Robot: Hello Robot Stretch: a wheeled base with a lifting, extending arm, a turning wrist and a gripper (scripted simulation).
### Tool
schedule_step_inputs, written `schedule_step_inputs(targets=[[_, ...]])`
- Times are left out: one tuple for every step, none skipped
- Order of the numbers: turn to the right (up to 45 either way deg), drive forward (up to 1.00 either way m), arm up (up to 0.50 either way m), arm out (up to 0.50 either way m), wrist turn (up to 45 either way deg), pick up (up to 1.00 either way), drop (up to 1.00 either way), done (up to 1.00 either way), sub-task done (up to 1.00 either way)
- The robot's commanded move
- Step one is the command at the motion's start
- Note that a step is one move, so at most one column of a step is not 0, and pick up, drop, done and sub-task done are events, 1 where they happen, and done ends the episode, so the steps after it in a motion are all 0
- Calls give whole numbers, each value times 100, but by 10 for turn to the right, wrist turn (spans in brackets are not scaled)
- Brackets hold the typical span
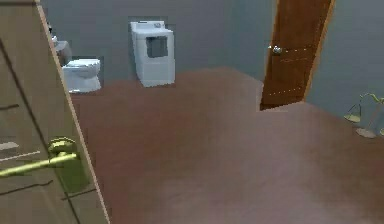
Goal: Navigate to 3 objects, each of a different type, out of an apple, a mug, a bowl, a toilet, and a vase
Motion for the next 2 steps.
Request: schedule_step_inputs(targets=[[0,100,0,0,0,0,0,0,0],[-30,0,0,0,0,0,0,0,0]])
